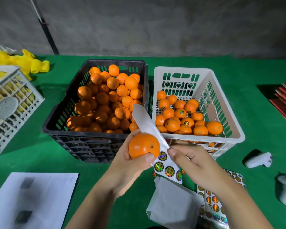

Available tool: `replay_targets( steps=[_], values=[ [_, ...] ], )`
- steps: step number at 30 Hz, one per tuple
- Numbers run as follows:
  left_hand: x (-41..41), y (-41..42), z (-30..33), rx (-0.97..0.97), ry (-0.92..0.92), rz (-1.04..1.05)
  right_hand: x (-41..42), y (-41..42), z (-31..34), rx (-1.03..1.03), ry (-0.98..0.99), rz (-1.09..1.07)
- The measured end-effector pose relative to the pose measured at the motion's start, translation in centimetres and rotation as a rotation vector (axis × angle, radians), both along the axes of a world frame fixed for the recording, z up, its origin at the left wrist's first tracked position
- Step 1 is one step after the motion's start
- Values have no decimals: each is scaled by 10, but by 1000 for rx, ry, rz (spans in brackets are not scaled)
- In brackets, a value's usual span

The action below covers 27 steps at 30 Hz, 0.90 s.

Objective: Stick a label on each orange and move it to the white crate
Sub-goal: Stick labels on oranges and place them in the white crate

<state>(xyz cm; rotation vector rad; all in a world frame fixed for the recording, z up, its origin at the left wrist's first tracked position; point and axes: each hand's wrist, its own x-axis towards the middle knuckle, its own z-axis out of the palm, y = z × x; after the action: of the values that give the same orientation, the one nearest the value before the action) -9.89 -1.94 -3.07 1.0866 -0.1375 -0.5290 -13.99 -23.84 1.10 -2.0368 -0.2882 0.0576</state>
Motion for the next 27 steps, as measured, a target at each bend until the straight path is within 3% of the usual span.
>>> replay_targets(
  steps=[10,13,16,18,21,27],
  values=[
    [4,4,-3,-122,-35,-140,2,-9,-9,319,203,-69],
    [2,3,-10,-91,-36,-130,5,-12,-12,349,173,-285],
    [3,0,-14,71,-40,-55,6,-13,-5,391,-42,-558],
    [3,-4,-15,171,-76,-17,4,-6,7,339,-241,-602],
    [0,-14,-16,215,-88,21,0,14,18,143,-447,-434],
    [-11,-24,-12,103,-92,-20,4,35,-1,-104,-465,-206]
  ],
)
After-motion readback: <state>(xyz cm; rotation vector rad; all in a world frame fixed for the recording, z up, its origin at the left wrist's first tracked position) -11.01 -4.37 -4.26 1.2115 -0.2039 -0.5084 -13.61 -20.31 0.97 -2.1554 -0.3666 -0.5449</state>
